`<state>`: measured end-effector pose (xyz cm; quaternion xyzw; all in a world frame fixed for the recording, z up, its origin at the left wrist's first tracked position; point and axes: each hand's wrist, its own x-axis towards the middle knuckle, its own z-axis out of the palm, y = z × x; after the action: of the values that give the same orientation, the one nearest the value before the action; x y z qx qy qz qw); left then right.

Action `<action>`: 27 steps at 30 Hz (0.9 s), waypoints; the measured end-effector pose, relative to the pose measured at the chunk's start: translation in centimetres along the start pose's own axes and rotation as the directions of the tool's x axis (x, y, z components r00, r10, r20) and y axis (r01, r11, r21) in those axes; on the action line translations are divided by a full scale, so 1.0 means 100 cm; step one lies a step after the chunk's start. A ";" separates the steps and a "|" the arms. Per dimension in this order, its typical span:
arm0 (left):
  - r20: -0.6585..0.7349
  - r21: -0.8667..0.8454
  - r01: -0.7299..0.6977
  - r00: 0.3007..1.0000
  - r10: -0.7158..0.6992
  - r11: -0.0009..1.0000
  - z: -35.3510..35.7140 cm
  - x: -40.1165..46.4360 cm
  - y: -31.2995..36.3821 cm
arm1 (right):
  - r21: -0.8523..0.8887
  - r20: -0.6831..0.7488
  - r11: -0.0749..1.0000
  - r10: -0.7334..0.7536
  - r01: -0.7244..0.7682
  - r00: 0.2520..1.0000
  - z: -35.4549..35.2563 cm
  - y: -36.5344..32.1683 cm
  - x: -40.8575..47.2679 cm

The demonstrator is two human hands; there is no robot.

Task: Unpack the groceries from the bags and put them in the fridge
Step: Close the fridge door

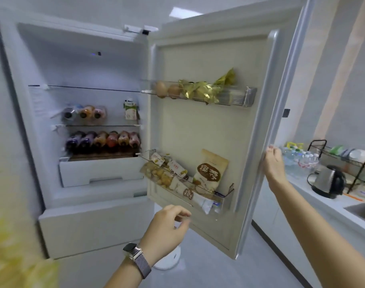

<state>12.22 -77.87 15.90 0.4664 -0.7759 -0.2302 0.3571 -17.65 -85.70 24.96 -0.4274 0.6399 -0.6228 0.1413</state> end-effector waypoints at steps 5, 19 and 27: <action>-0.189 -0.010 -0.042 0.981 0.039 0.999 0.003 -0.008 0.033 | 0.010 0.018 0.984 -0.178 0.178 0.984 0.004 0.001 -0.036; -0.613 0.400 -0.314 0.607 0.506 0.861 0.012 -0.052 0.069 | 0.032 0.381 0.727 -0.644 0.686 0.664 0.041 -0.079 -0.154; -0.601 0.546 0.051 0.719 0.348 0.837 -0.015 -0.066 0.006 | -0.049 0.308 0.137 -0.940 0.989 0.146 0.123 -0.131 -0.178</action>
<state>15.07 -71.72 15.00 0.5297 -0.6591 0.2084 0.4916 6.58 -79.30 28.49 -0.8129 0.2630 -0.4358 -0.2830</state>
